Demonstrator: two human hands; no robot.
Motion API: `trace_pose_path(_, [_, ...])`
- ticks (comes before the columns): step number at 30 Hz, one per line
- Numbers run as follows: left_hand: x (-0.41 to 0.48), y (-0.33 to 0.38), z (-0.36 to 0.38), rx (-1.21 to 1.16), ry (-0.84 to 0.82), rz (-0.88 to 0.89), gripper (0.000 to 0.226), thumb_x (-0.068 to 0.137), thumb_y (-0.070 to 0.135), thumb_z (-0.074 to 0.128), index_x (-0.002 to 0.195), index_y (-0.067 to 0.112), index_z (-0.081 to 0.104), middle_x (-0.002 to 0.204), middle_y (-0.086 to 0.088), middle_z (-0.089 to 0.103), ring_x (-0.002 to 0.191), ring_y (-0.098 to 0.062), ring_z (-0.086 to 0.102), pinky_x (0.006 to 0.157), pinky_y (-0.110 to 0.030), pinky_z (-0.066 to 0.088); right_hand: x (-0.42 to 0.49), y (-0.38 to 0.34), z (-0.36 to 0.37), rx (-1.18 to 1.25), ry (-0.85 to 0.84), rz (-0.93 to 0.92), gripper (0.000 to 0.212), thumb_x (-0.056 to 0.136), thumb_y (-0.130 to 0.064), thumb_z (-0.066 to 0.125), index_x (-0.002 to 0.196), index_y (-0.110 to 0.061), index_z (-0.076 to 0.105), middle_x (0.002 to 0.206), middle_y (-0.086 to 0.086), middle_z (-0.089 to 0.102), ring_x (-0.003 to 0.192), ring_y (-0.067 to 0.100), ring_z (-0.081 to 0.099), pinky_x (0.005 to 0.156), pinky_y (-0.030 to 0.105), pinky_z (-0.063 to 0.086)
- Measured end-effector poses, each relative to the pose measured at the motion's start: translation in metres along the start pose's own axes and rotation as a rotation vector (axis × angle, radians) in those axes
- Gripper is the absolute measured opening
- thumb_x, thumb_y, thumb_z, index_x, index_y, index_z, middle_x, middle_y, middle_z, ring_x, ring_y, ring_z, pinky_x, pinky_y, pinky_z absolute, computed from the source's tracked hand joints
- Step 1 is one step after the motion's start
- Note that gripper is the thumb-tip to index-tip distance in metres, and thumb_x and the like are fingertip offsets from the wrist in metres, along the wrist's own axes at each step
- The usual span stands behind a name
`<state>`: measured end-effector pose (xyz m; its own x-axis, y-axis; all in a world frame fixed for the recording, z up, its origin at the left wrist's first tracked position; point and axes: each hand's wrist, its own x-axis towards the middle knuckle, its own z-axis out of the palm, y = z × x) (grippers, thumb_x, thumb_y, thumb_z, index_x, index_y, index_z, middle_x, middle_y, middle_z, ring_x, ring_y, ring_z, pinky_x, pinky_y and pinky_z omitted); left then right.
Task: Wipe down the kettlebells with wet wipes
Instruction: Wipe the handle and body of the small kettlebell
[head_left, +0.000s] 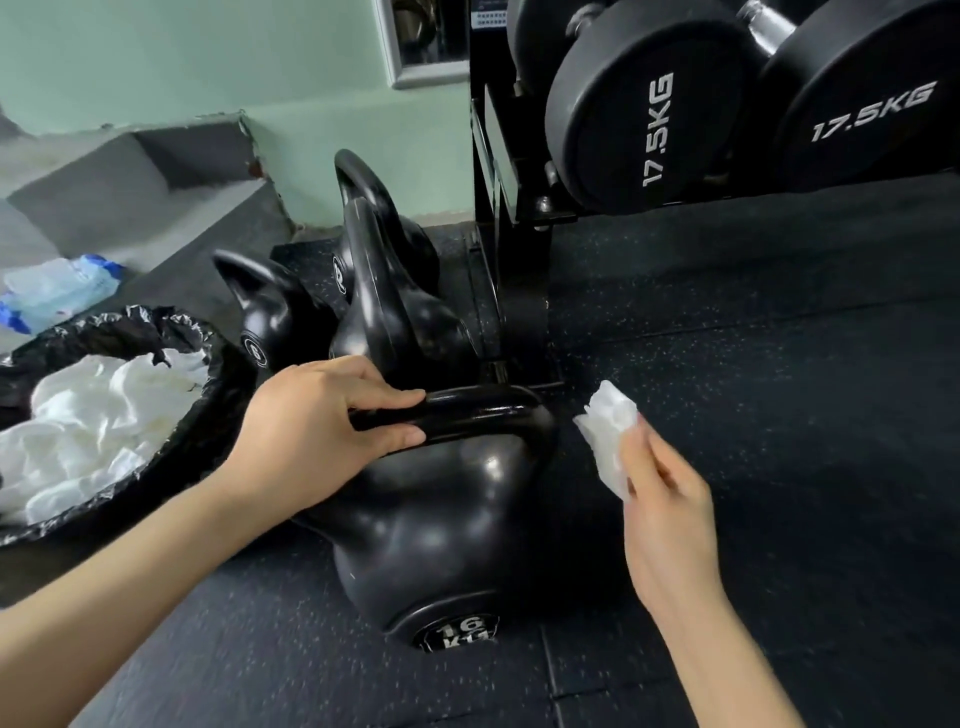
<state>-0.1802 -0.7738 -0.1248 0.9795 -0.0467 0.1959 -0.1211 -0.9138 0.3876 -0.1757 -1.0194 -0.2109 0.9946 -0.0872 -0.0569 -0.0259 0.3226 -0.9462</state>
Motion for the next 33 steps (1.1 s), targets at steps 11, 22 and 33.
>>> trace_pose_path(11, [-0.009,-0.02,-0.022,-0.014,-0.036,-0.061,0.034,0.063,0.051,0.074,0.093,0.037,0.073,0.089,0.032,0.062,0.086,-0.003,0.065,0.079,-0.025,0.048,0.031,-0.027,0.031,-0.563,-0.542,-0.097,0.039,0.101,-0.02,0.036,0.138,-0.031,0.043,0.134,-0.032,0.047,0.13,-0.01,0.037,0.121,0.03,0.008])
trace_pose_path(22, [-0.028,-0.053,-0.03,-0.158,-0.079,-0.255,0.032,0.061,0.05,0.077,0.09,0.036,0.073,0.085,0.024,0.066,0.075,0.01,0.057,0.072,-0.004,0.032,0.069,-0.075,0.075,-1.094,-1.062,-0.075,0.036,0.095,-0.038,0.038,0.129,-0.039,0.05,0.132,-0.032,0.049,0.12,-0.016,0.044,0.12,0.036,-0.008])
trace_pose_path(33, [-0.039,-0.051,-0.025,-0.248,0.002,-0.299,0.031,0.061,0.04,0.081,0.087,0.023,0.077,0.089,0.012,0.074,0.089,0.01,0.045,0.08,0.005,0.028,0.06,-0.081,0.127,-1.279,-1.146,-0.031,0.033,0.1,-0.025,0.039,0.127,-0.039,0.053,0.1,-0.045,0.058,0.099,-0.02,0.054,0.121,0.035,-0.004])
